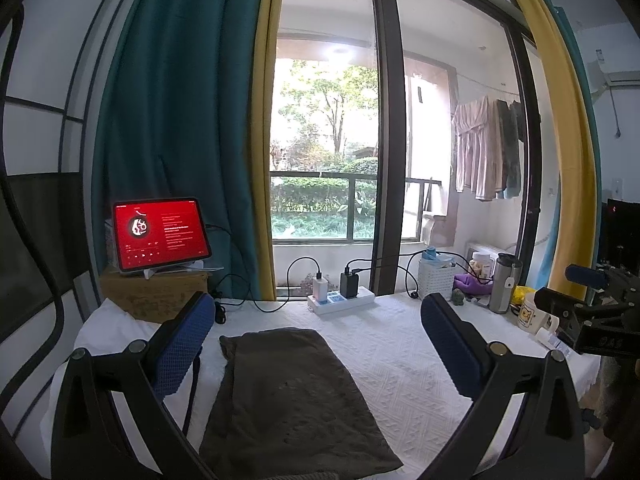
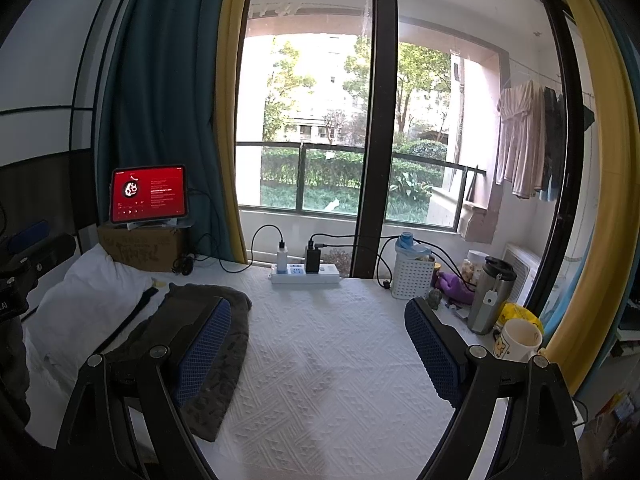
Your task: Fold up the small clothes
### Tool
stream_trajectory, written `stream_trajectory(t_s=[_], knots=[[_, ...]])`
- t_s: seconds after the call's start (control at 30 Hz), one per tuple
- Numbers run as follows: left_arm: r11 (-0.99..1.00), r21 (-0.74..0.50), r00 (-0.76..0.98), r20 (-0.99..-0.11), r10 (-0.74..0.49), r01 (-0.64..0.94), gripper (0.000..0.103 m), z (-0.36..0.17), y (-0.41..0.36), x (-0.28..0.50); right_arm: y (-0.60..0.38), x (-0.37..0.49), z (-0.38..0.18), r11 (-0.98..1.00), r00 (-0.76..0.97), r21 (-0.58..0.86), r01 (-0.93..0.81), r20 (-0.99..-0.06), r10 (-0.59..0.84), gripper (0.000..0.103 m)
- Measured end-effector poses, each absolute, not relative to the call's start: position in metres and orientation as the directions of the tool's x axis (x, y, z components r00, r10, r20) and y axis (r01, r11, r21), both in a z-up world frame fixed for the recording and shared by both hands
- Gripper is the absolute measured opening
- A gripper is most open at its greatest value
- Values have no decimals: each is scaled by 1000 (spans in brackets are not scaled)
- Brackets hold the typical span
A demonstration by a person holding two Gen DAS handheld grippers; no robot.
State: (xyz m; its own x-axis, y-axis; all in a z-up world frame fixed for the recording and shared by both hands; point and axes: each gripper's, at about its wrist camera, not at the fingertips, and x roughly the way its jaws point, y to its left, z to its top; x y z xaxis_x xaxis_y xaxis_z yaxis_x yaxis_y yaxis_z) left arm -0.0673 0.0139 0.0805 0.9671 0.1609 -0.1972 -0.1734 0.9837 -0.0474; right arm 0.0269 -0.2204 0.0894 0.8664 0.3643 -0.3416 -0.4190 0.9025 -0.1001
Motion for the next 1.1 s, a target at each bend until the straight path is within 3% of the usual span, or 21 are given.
stream_trajectory(t_s=[1.1], knots=[[987, -44, 967, -211, 144, -157, 102, 77, 11, -65, -220, 29, 87, 899, 860, -103, -425, -356, 366, 90]])
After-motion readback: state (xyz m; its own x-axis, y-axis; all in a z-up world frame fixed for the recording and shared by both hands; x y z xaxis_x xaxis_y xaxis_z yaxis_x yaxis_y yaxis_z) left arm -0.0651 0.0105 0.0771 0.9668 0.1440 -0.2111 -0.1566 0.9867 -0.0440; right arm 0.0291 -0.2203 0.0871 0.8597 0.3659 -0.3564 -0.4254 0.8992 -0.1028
